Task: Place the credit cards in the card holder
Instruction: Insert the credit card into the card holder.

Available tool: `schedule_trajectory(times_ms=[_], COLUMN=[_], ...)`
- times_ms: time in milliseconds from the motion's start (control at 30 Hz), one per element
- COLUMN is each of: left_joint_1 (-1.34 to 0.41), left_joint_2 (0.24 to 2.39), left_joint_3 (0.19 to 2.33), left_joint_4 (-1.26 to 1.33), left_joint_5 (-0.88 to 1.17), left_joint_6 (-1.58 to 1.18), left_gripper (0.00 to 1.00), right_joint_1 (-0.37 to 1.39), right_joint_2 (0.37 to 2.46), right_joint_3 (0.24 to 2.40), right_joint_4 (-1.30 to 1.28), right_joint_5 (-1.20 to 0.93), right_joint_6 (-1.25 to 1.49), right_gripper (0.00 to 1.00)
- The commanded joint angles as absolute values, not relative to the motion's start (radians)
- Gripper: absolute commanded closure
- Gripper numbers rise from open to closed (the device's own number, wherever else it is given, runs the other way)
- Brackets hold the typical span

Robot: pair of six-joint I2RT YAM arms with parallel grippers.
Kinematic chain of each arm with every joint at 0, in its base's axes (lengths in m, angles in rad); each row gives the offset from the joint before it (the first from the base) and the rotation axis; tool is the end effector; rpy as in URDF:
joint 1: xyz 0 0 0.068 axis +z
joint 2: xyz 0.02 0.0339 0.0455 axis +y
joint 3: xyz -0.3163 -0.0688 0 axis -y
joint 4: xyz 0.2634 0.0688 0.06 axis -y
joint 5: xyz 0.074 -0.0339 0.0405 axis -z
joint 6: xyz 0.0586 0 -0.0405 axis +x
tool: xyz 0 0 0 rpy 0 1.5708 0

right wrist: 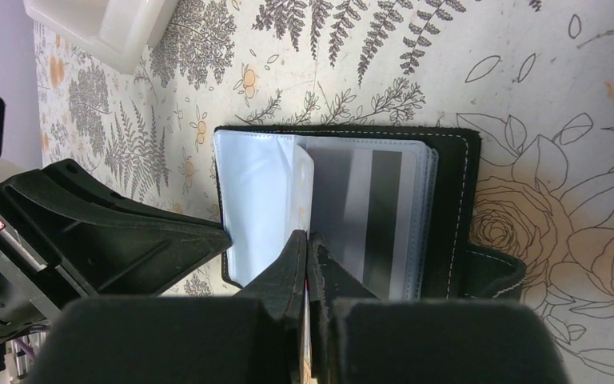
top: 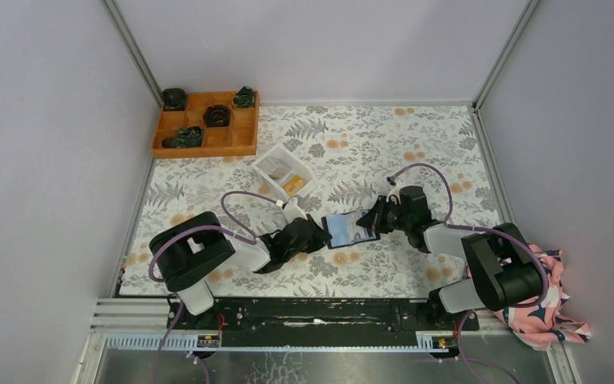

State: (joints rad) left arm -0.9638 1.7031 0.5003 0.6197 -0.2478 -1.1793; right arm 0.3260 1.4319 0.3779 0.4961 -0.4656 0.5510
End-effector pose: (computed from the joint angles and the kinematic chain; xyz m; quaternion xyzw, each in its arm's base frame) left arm 0.1953 -0.2560 0.1308 -0.1522 0.8624 -0.3609 0.3207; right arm 0.2433 0.1100 0.1605 -0.0157 0.8581 0.3831 0.3417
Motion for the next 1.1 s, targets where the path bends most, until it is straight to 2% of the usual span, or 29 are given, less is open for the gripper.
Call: schedule_trajectory(times_ms=[0,300,1067], left_joint_1=[-0.958,-0.958,-0.958], left_joint_2=[1.694,1.647,1.711], left_joint_3=[0.516,0.524,0.551], left_joint_4=[0.477,0.386,0.374], left_joint_5=[-0.356,-0.399,-0.357], left_joint_6=[-1.132,-1.109,-1.092], left_gripper=[0.88,0.88,0.9], right_joint_1=[0.345,0.345,0.344], right_joint_2=[1.426,1.45,1.53], right_joint_3=[0.361,0.355,0.374], right_joint_4=[0.374,0.411,0.551], right_joint_5=[-0.516,-0.529,-0.451], right_joint_6=[0.548,0.575,0.637], right_gripper=[1.0,1.0,1.0])
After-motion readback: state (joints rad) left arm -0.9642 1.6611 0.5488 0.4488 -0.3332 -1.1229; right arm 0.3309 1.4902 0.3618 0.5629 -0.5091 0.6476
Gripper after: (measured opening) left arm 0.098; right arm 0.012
